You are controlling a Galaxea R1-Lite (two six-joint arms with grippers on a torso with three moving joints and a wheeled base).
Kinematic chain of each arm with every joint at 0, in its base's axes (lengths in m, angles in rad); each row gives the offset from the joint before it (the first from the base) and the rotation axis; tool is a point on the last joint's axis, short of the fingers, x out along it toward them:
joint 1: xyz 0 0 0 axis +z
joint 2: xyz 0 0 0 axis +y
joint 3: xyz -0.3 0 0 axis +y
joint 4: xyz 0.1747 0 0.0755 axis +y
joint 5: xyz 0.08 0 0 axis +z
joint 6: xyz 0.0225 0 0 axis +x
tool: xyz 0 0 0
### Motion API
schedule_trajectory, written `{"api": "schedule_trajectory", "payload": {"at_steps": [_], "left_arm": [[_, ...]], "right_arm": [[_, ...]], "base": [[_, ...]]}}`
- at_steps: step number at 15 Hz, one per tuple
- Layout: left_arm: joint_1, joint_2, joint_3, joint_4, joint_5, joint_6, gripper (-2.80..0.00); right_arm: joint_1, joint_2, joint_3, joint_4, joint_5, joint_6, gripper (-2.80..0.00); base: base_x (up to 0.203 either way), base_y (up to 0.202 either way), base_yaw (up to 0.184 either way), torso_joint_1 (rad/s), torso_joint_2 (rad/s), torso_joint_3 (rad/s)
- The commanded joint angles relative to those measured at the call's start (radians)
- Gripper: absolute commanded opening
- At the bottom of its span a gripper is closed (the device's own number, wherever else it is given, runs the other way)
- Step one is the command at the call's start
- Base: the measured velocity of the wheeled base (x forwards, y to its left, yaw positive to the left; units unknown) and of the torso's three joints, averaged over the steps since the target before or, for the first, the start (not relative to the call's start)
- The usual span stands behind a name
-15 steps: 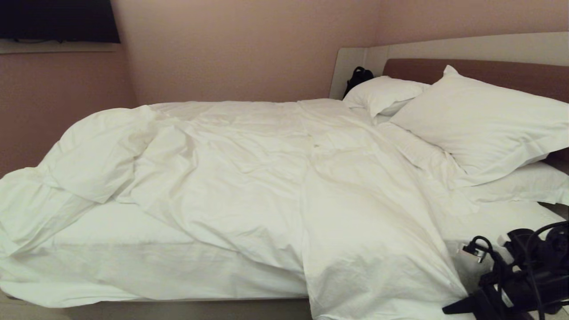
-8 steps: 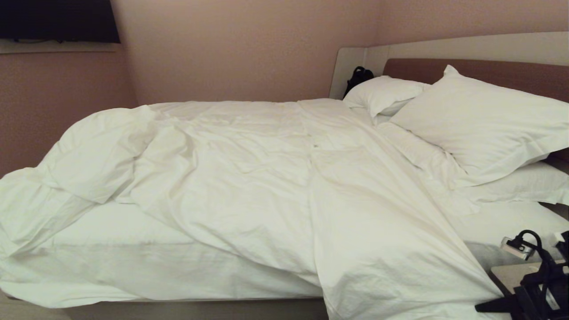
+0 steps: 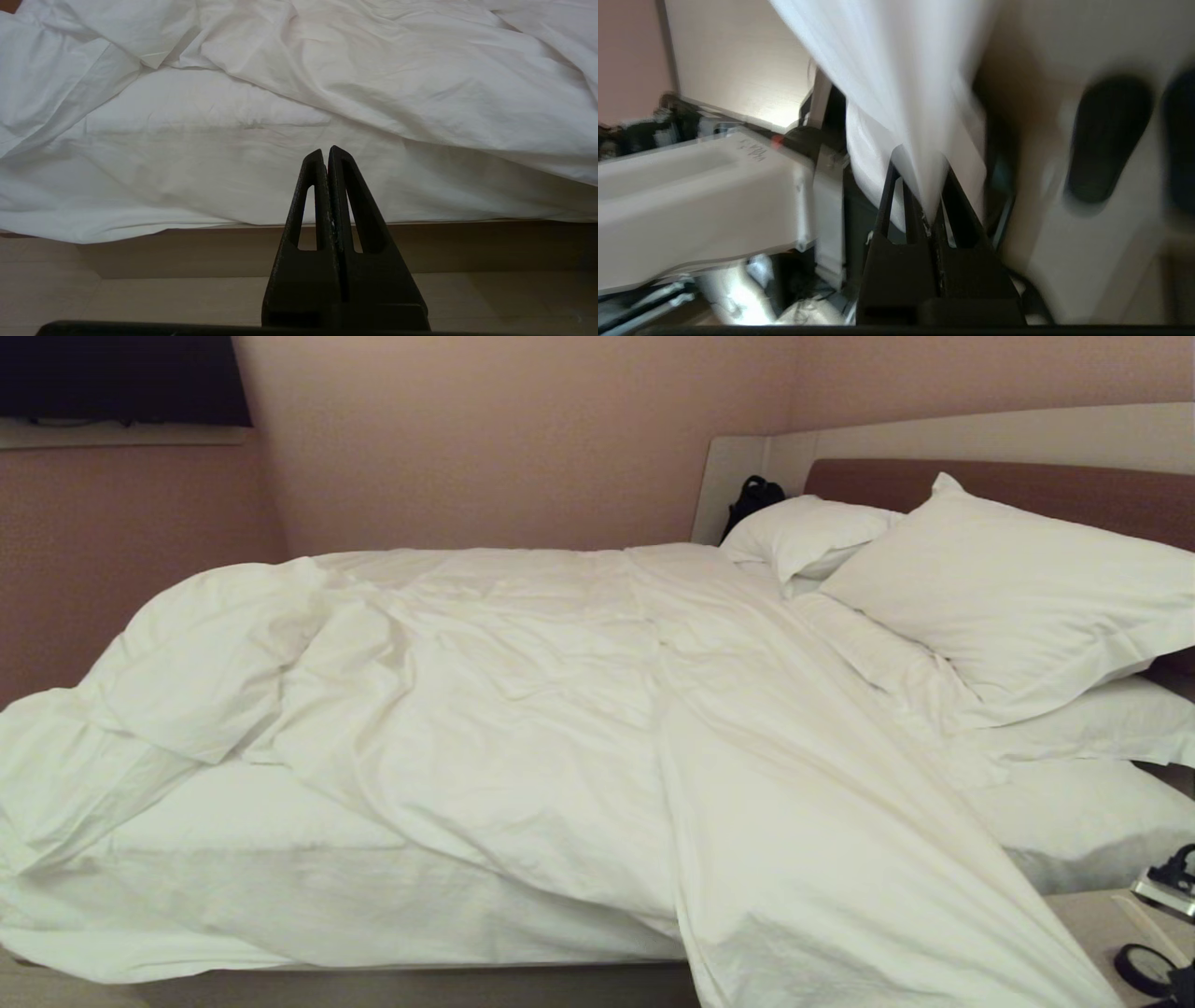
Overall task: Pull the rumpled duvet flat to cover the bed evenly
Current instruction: Flatten the corners of the folded blanket
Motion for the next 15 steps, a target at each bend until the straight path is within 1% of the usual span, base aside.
{"api": "schedule_trajectory", "payload": {"at_steps": [1,4,8,11,13,15], "left_arm": [[0.0,0.0,0.0,0.0,0.0,0.0,-2.8],[0.0,0.0,0.0,0.0,0.0,-0.001,-2.8],[0.0,0.0,0.0,0.0,0.0,0.0,-2.8],[0.0,0.0,0.0,0.0,0.0,0.0,-2.8],[0.0,0.0,0.0,0.0,0.0,0.0,-2.8],[0.0,0.0,0.0,0.0,0.0,0.0,-2.8]], "right_arm": [[-0.039,0.018,-0.016,0.081,0.004,-0.015,-2.8],[-0.074,0.026,-0.022,0.079,-0.012,-0.022,-2.8],[-0.076,0.033,-0.023,0.079,-0.021,-0.034,-2.8],[-0.075,-0.001,-0.046,0.085,-0.012,-0.029,-2.8],[-0.063,-0.016,-0.09,0.083,0.019,-0.026,-2.8],[-0.029,0.018,-0.184,0.08,0.1,-0.023,-2.8]], "base": [[0.0,0.0,0.0,0.0,0.0,0.0],[0.0,0.0,0.0,0.0,0.0,0.0],[0.0,0.0,0.0,0.0,0.0,0.0],[0.0,0.0,0.0,0.0,0.0,0.0],[0.0,0.0,0.0,0.0,0.0,0.0],[0.0,0.0,0.0,0.0,0.0,0.0]]}}
